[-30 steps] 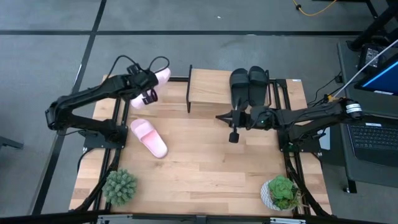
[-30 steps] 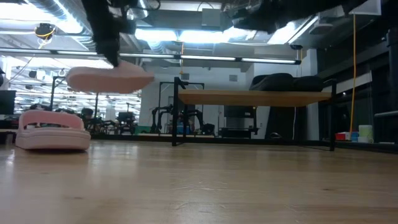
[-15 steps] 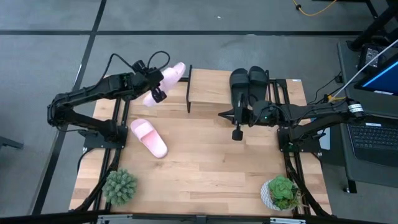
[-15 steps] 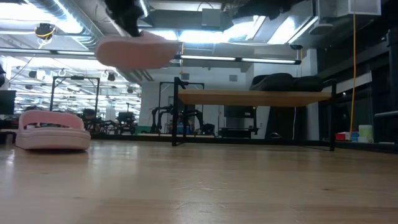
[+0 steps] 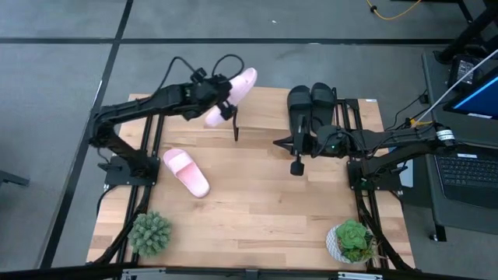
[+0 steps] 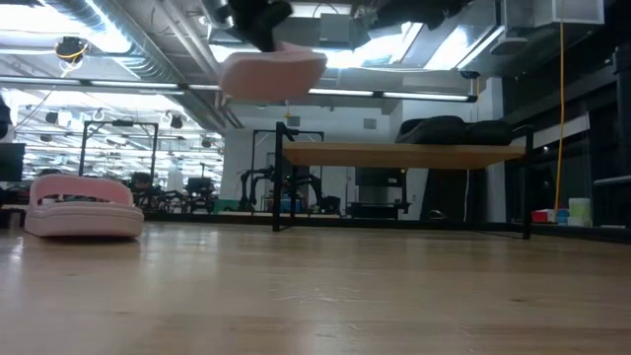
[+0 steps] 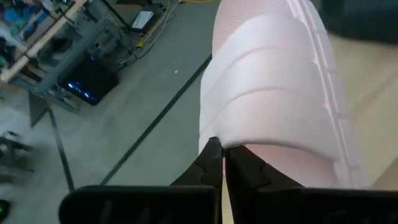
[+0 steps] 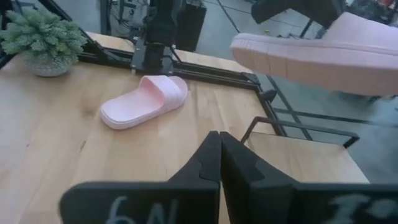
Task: Pick and place slides into the shelf
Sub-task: Put the top pink slides on the shelf
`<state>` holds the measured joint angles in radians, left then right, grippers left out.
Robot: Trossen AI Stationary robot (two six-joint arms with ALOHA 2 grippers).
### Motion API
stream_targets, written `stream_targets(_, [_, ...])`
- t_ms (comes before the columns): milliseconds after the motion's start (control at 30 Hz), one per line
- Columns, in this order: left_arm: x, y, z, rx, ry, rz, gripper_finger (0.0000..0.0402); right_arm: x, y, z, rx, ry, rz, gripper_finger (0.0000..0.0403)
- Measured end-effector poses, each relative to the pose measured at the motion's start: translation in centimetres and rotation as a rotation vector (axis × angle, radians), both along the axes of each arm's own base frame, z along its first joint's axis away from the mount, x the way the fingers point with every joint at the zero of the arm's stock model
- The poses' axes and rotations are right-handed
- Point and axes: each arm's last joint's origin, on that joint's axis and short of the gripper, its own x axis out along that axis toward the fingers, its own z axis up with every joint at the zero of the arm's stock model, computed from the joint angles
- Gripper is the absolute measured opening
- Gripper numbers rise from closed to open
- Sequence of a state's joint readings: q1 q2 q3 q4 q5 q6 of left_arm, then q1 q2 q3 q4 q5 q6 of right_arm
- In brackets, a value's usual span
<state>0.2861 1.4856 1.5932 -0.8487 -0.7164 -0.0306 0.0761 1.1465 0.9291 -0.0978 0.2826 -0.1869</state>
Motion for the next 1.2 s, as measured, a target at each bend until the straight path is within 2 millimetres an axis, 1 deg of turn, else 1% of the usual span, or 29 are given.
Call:
stream_targets(100, [1.6, 0.5, 0.0, -0.017, -0.027, 0.02, 0.0, 0.0, 0.0, 0.0, 0.015, -0.001, -0.017, 0.0008])
stream_targets(200, [3.1, 0.5, -0.4, -0.048, -0.023, -0.002, 0.0, -0.1, 0.0, -0.2, 0.013, 0.015, -0.018, 0.0007])
stream_targets(333, [4.5, 0.0, -1.3, -0.103, -0.039, -0.036, 0.0, -0.2, -0.1, -0.4, 0.0, 0.046, -0.016, 0.0004])
stream_targets(467, [5.0, -0.6, -1.4, -0.119, -0.084, -0.032, 0.0, -0.9, -0.1, 0.2, -0.009, 0.021, -0.014, 0.0004])
stream_targets(667, [6.1, -0.5, -1.5, -0.115, -0.174, 0.002, 0.0, -2.2, -0.2, 1.5, -0.025, -0.029, -0.007, 0.0004])
stream_targets(733, [6.5, -0.3, -2.2, -0.125, -0.156, 0.004, 0.0, -2.5, -0.1, 1.7, -0.027, -0.035, -0.003, 0.0004])
stream_targets(833, [7.5, -0.1, -3.2, -0.133, -0.15, 0.0, 0.0, -2.7, 0.0, 1.8, -0.029, -0.031, 0.005, 0.0003])
stream_targets(933, [8.2, 0.1, -3.8, -0.129, -0.156, 0.001, 0.0, -2.9, 0.3, 1.6, -0.034, -0.011, 0.002, 0.0004])
stream_targets(1067, [8.6, 0.7, -4.7, -0.138, -0.124, 0.009, 0.0, -3.1, 0.7, 1.4, -0.05, 0.016, -0.017, 0.0003])
stream_targets(1200, [8.8, 0.9, -5.0, -0.135, -0.115, 0.017, 0.0, -3.2, 1.2, 1.4, -0.052, 0.017, -0.003, 0.0004])
